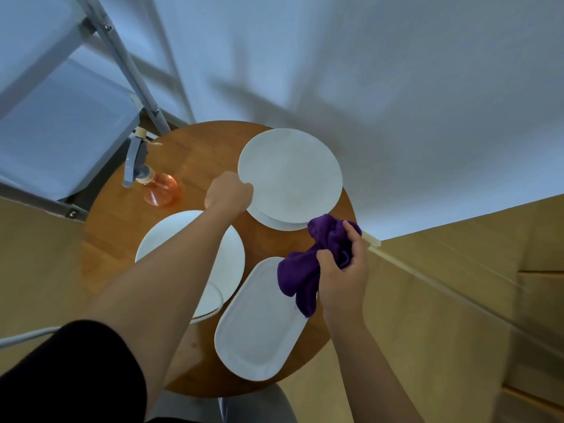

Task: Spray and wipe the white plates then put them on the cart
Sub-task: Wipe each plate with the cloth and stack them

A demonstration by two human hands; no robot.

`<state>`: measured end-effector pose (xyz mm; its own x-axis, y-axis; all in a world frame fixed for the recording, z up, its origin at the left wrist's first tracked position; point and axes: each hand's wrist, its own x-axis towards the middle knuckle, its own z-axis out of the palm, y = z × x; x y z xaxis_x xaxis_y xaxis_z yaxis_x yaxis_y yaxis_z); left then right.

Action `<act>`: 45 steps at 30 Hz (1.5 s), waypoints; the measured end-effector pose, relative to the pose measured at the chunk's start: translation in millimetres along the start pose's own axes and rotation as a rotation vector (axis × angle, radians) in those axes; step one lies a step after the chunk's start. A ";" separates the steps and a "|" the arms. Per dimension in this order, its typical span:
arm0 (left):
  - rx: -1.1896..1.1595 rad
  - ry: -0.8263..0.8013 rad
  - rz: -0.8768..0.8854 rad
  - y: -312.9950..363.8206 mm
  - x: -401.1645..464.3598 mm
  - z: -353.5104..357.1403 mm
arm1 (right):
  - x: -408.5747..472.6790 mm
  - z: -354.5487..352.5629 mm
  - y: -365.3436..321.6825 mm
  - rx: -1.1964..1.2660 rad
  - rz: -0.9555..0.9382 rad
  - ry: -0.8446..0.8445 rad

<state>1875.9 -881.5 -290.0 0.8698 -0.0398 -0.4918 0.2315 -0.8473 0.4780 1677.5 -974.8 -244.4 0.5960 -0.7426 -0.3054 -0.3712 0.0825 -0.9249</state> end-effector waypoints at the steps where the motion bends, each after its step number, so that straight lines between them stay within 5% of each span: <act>1: -0.025 0.006 0.018 -0.2 0.0 -0.4 | -0.7 -1.0 -0.6 -0.005 -0.003 0.004; 6: -0.557 0.002 -0.014 5.0 -6.8 -6.5 | -3.3 -3.0 -5.7 0.004 -0.006 0.022; 14: -1.007 -0.029 -0.168 -6.5 -37.0 -16.6 | -14.5 -8.4 -45.2 0.109 -0.102 0.045; 29: -1.195 -0.111 0.153 -16.6 -150.0 -139.4 | -75.4 71.8 -143.0 -0.504 -0.334 0.148; 37: -1.168 -0.239 0.286 -50.8 -180.3 -214.4 | -107.6 134.0 -197.9 -0.317 -0.627 0.198; 45: -1.241 -0.094 0.424 -70.7 -174.7 -278.3 | -169.4 191.1 -218.2 -0.237 -0.915 -0.268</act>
<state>1828.8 -667.3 -35.4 0.9518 -0.2595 -0.1634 0.2372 0.2850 0.9287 1793.5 -740.0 -34.1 0.8557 -0.2759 0.4378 0.1983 -0.6067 -0.7698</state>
